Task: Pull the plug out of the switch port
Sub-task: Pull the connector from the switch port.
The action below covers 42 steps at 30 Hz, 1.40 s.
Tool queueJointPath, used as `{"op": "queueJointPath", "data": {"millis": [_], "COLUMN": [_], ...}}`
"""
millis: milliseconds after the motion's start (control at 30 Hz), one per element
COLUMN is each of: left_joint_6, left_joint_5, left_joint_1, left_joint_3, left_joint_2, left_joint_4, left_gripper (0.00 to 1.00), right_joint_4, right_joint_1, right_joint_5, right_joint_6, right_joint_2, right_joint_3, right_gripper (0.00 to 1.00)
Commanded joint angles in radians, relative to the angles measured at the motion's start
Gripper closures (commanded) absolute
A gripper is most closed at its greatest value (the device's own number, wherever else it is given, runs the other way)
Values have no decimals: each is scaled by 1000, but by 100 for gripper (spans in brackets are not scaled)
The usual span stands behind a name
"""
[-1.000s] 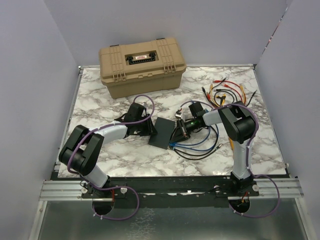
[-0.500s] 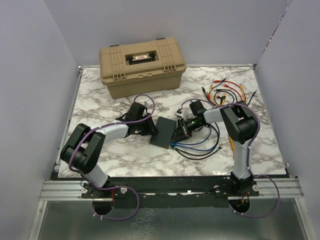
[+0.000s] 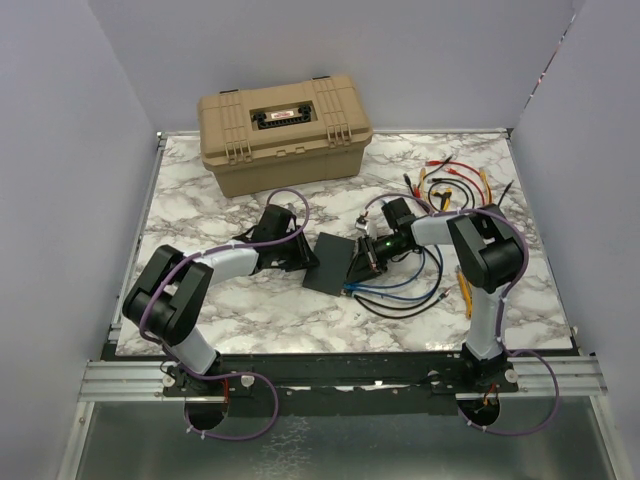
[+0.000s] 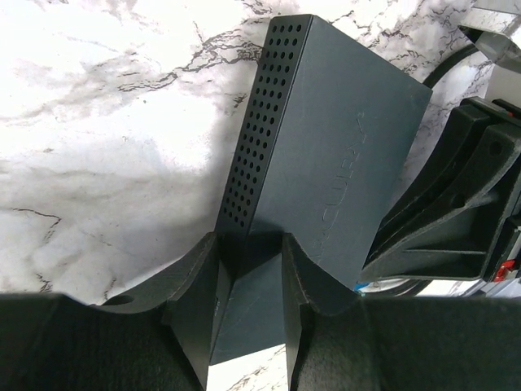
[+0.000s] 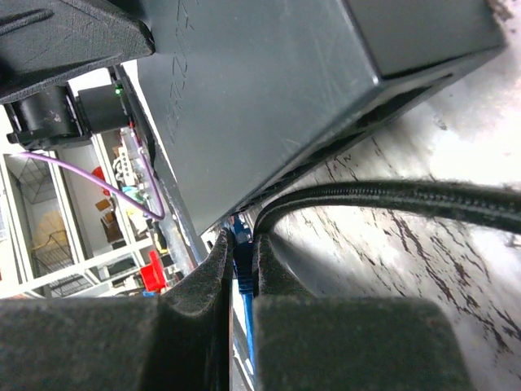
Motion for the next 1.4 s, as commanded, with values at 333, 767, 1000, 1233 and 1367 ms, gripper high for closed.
{"op": "queueJointPath", "data": {"millis": [333, 767, 1000, 1233, 1367], "left_joint_6": [40, 77, 85, 93, 94], "left_joint_5": [-280, -238, -205, -192, -178], "left_joint_1": [17, 17, 16, 17, 17], "left_joint_3": [-116, -93, -77, -63, -59], "left_joint_2": [109, 152, 166, 188, 204], "left_joint_4": [-235, -223, -219, -213, -208], "left_gripper": [100, 100, 100, 100, 100], "right_joint_4": [-71, -133, -240, -295, -288], "right_joint_1": [-38, -38, -36, -24, -11], "right_joint_5": [104, 214, 309, 304, 282], "right_joint_6": [-40, -25, -62, -88, -90], "right_joint_2": [-61, -194, -208, -210, -193], "right_joint_3": [-62, 5, 19, -8, -26], "right_gripper": [100, 60, 54, 54, 56]}}
